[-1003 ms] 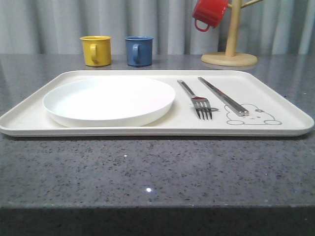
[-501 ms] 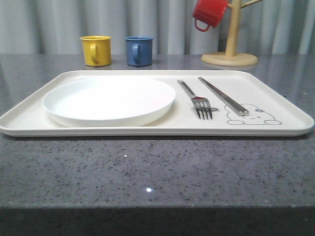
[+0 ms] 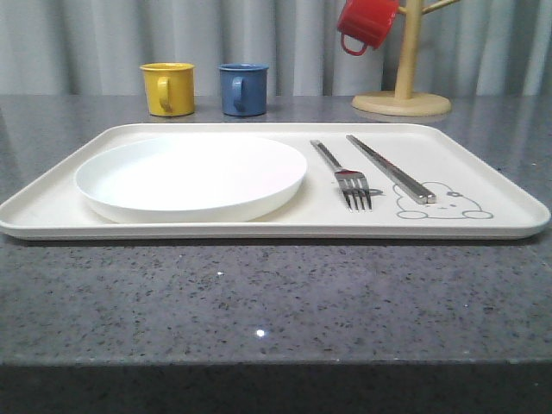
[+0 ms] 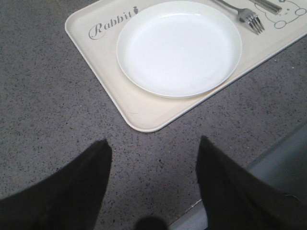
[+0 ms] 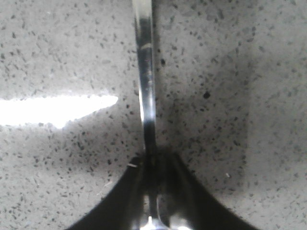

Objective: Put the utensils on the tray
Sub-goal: 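Move the right gripper to the steel spoon and grasp it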

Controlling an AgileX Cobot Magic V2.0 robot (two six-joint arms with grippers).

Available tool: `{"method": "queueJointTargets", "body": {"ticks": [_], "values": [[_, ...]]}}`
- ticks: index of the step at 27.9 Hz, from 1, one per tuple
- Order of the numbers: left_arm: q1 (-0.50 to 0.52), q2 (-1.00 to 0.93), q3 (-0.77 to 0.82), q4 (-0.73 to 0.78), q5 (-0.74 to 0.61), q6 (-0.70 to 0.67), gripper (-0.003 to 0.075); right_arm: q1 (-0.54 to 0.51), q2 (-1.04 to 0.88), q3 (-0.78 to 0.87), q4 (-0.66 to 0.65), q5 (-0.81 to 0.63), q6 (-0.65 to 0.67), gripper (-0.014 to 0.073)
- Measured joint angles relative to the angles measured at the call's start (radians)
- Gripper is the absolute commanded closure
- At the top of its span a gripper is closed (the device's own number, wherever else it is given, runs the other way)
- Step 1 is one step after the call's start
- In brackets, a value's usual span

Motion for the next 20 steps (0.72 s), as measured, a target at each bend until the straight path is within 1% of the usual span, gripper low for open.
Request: {"method": "queueJointTargets", "body": {"ticks": [13, 20], "values": [[0.0, 0.0, 0.0, 0.0, 0.0, 0.0, 0.0332, 0.0, 0.0, -0.002, 0.0, 0.004, 0.0, 0.0589], [0.0, 0.0, 0.0, 0.0, 0.0, 0.0, 0.0332, 0.013, -0.053, -0.046, 0.045, 0.052, 0.0, 0.0589]]}}
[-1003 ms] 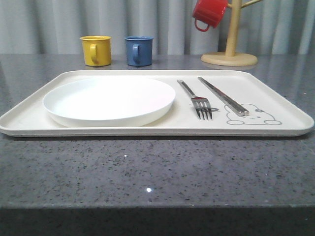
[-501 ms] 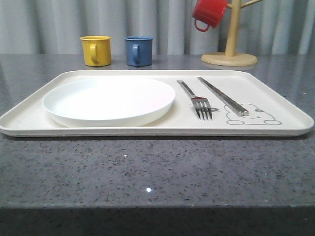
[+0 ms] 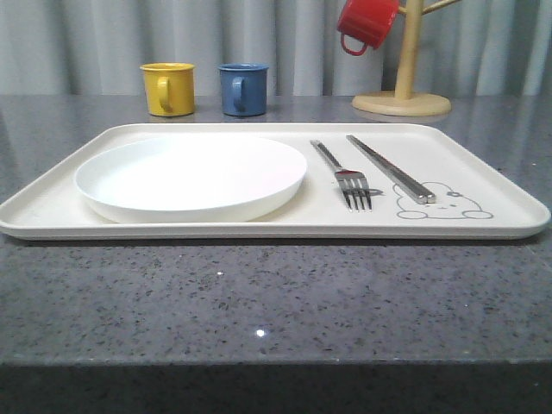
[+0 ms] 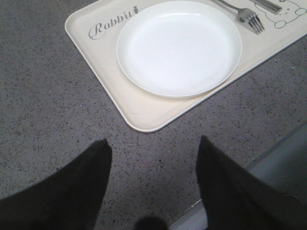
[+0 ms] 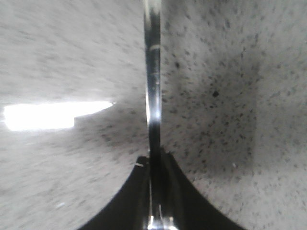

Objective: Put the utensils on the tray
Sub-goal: 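Move the right gripper to the steel spoon and grasp it, then lower the spoon onto the tray beside the chopsticks and release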

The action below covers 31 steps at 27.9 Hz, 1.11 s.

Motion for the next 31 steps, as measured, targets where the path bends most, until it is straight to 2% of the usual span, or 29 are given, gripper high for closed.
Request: {"method": "queueJointTargets", "body": {"ticks": [8, 20, 24, 31], "values": [[0.0, 0.0, 0.0, 0.0, 0.0, 0.0, 0.0332, 0.114, -0.107, -0.012, 0.019, 0.054, -0.002, 0.0589], [0.0, 0.0, 0.0, 0.0, 0.0, 0.0, 0.0332, 0.468, -0.148, -0.012, 0.109, 0.092, 0.008, 0.0589], [0.0, 0.0, 0.0, 0.0, 0.0, 0.0, 0.0332, 0.548, -0.143, -0.012, 0.134, 0.035, 0.089, 0.0589], [0.0, 0.0, 0.0, 0.0, 0.0, 0.0, 0.0332, 0.567, -0.054, -0.012, 0.118, -0.073, 0.31, 0.0589]]}}
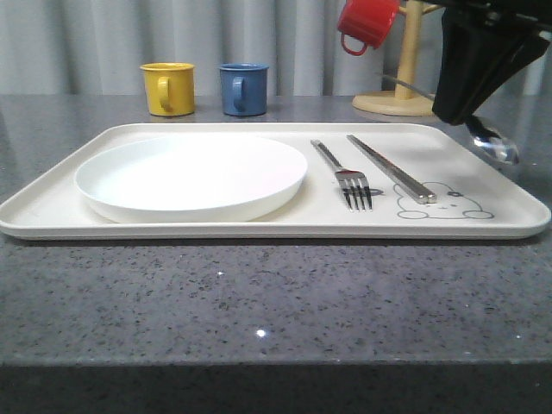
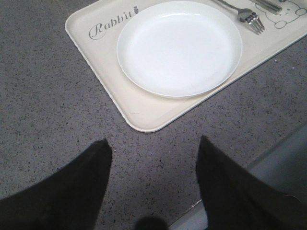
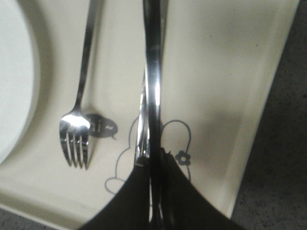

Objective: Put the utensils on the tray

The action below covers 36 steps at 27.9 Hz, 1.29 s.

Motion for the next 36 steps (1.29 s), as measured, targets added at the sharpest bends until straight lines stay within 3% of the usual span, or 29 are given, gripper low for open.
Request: {"method": "queueJointTargets", "body": {"ticks": [8, 10, 13, 15, 23, 28, 32, 36], "values": [[0.0, 0.0, 0.0, 0.0, 0.0, 0.0, 0.0332, 0.0, 0.108, 0.0, -0.052, -0.07, 0.113, 0.058], [0.0, 0.0, 0.0, 0.0, 0.0, 0.0, 0.0332, 0.0, 0.126, 0.0, -0.07, -0.083, 0.125, 0.0522], [0.0, 0.0, 0.0, 0.0, 0.0, 0.0, 0.0332, 0.0, 0.131, 0.0, -0.095, -0.091, 0.132, 0.0347], [0.0, 0.0, 0.0, 0.0, 0.0, 0.0, 0.0332, 0.0, 0.131, 0.0, -0.102, -0.096, 0.136, 0.0276], [0.0, 0.0, 0.0, 0.0, 0.0, 0.0, 0.0332, 0.015, 0.026, 0.0, -0.11, -0.154, 0.095, 0.0277], [0.0, 0.0, 0.0, 0.0, 0.0, 0.0, 0.0332, 0.131, -0.185, 0.041, -0.12, -0.149, -0.091, 0.0277], [0.0, 0.0, 0.0, 0.0, 0.0, 0.0, 0.0332, 0.21, -0.353, 0.131, -0.12, -0.121, -0.134, 0.0277], [0.0, 0.0, 0.0, 0.0, 0.0, 0.0, 0.0332, 0.221, -0.53, 0.237, -0.126, -0.101, -0.14, 0.0277]]}}
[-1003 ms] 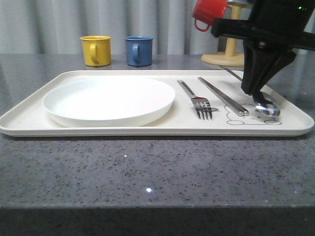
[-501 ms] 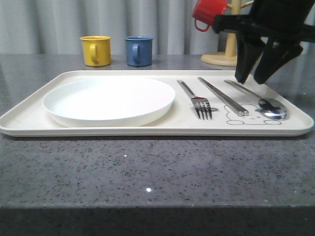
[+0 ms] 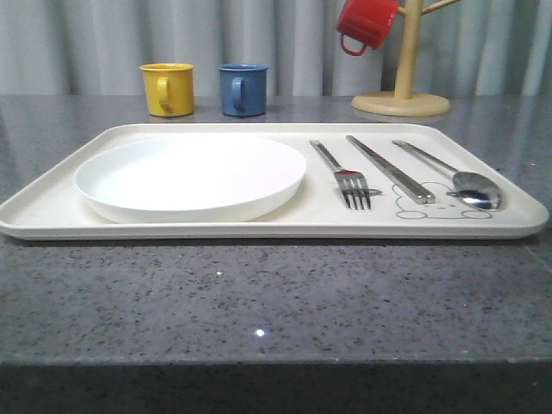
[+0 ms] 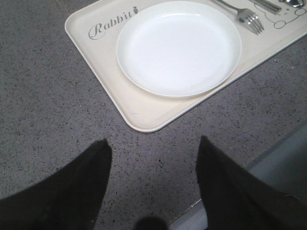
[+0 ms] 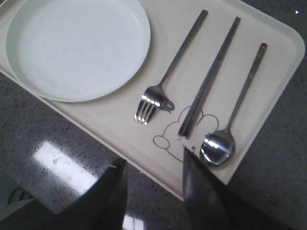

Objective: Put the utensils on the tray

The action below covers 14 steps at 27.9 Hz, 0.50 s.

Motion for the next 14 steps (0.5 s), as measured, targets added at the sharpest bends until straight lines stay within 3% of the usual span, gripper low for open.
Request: {"method": "queueJointTargets", "body": {"ticks": [9, 14], "values": [[0.0, 0.0, 0.0, 0.0, 0.0, 0.0, 0.0332, 0.0, -0.327, 0.197, -0.01, 0.02, 0.004, 0.0277], [0.0, 0.0, 0.0, 0.0, 0.0, 0.0, 0.0332, 0.0, -0.438, 0.217, -0.011, 0.033, 0.004, 0.0277]]}}
